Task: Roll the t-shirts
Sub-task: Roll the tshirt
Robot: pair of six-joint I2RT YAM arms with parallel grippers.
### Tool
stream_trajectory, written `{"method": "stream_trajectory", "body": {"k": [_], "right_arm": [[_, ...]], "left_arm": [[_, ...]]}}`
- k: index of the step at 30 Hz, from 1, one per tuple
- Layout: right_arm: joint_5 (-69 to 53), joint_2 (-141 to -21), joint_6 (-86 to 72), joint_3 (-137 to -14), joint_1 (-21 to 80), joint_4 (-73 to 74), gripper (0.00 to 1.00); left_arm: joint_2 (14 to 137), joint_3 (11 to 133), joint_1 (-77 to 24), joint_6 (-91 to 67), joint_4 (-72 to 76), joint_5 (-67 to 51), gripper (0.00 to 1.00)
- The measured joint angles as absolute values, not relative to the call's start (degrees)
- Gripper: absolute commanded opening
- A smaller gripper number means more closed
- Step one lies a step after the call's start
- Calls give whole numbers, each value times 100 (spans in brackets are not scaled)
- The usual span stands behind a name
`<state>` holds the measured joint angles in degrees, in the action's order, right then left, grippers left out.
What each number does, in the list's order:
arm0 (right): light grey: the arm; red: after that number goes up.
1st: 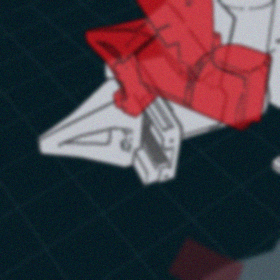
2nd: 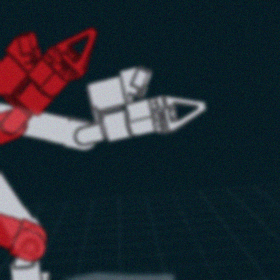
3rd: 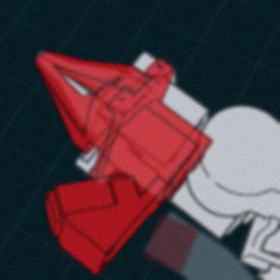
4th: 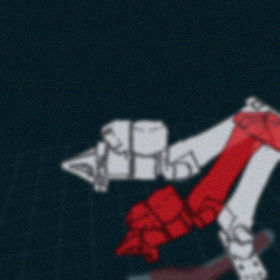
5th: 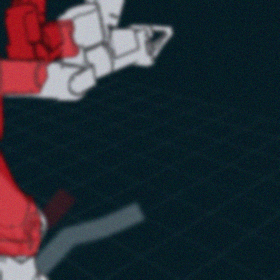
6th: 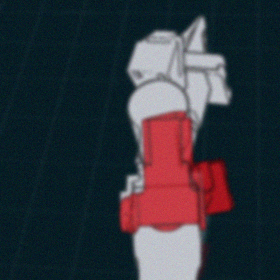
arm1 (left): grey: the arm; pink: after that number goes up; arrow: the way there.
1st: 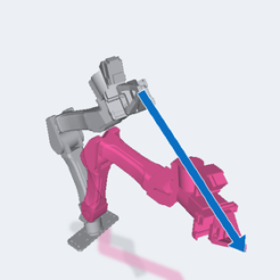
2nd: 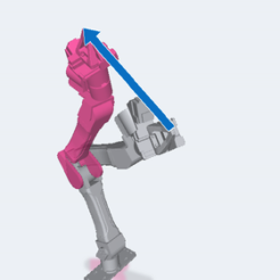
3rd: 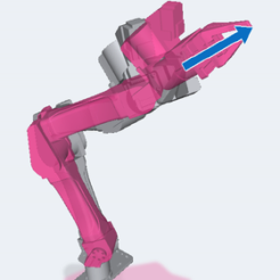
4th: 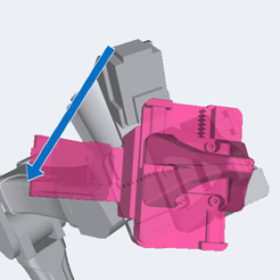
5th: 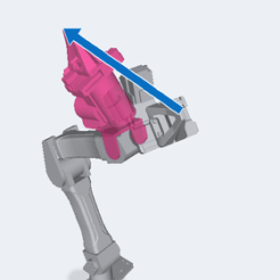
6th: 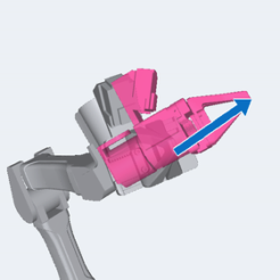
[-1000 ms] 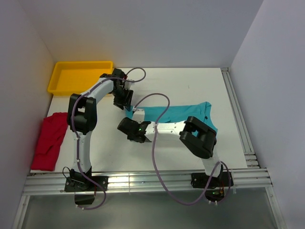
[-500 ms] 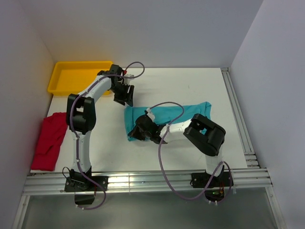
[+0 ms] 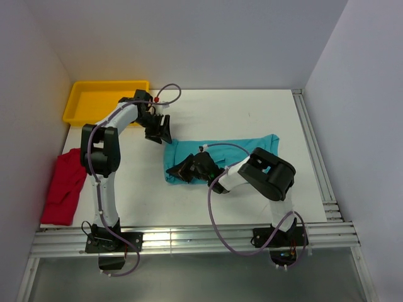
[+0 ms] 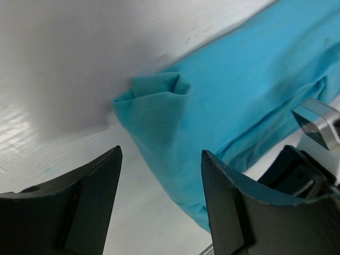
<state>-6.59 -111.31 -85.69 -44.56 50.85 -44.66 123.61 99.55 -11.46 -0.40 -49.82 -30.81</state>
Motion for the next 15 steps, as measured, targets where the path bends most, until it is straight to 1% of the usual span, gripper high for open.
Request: {"method": "stream_trajectory", "body": {"k": [5, 9, 13, 15], "right_arm": [[-674, -11203, -8814, -4263, 5081, -4764, 0], [-672, -11209, -8934, -4143, 5070, -4873, 0], [-674, -11277, -9032, -4101, 5063, -5019, 0], [-670, -11299, -9070, -4064, 5061, -5052, 0]], "left_arm": [[12363, 9828, -1149, -1, -4871, -3496, 65], [12363, 9824, -1149, -1, -4829, -3594, 64], [12385, 9826, -1151, 3, -4781, -3616, 59], [12440, 9826, -1155, 23, -4781, -3610, 59]]}}
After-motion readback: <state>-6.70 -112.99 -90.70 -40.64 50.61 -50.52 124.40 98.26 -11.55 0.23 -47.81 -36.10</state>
